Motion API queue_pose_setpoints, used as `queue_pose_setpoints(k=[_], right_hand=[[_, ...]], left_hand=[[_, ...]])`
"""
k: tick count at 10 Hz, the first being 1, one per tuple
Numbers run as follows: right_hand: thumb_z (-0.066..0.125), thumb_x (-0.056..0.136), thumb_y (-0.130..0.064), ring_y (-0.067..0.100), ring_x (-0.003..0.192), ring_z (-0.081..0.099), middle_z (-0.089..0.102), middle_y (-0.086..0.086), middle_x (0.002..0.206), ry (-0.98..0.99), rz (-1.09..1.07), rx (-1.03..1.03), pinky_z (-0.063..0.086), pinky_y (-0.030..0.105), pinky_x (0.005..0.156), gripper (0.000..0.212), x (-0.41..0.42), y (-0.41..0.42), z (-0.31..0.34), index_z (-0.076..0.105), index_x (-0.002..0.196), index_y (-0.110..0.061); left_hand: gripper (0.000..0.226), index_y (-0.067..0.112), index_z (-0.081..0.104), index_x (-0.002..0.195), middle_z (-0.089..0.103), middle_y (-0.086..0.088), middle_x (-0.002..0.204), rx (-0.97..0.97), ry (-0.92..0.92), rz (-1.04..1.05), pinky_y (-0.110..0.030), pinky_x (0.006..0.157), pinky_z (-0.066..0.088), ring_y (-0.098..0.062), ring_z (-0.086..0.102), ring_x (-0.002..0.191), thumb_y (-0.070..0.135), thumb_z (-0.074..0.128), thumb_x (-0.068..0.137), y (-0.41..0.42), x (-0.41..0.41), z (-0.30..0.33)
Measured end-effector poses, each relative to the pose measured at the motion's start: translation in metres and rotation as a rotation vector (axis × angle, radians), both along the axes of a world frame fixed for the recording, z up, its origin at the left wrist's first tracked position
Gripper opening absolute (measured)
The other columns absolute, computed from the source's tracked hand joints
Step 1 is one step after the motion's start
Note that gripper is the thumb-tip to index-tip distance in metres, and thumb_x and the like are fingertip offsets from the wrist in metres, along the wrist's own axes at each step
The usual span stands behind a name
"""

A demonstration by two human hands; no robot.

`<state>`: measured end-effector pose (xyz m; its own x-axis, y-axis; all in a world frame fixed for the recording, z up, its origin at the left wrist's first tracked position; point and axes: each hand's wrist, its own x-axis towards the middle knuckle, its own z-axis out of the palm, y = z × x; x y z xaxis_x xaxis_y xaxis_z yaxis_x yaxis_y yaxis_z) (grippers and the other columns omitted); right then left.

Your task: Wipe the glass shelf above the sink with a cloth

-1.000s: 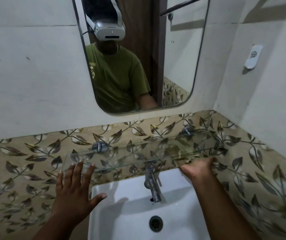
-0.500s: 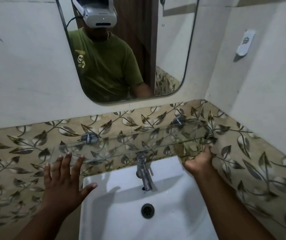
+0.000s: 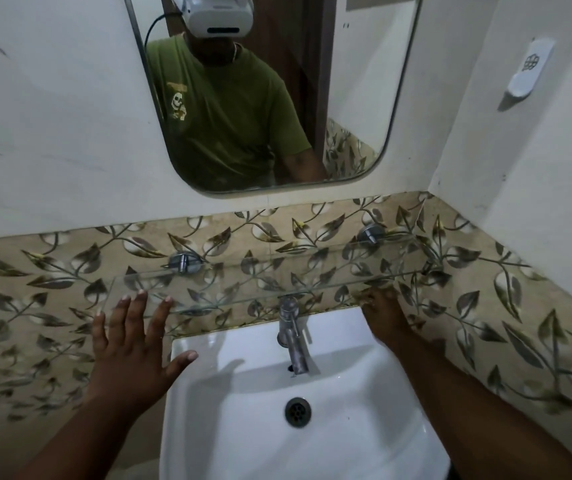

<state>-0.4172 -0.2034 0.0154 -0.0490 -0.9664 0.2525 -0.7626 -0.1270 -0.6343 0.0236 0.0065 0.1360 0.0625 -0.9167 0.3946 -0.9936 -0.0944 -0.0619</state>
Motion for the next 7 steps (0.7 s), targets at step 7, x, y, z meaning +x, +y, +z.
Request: queue_pose_setpoints(k=[7], right_hand=[[0.037,0.084,-0.078,0.029,0.152,0.016,0.027,0.007,0.162,0.495,0.305,0.160,0.029,0.047,0.118,0.090,0.018,0.057,-0.038,0.032,0.156,-0.023]], left_hand=[[0.098,0.018,0.037,0.151,0.033,-0.024,0.156,0.020,0.000,-0.019,-0.065,0.116,0.010,-0.048,0.030,0.142,0.081,0.038,0.077,-0.002,0.000,-0.009]])
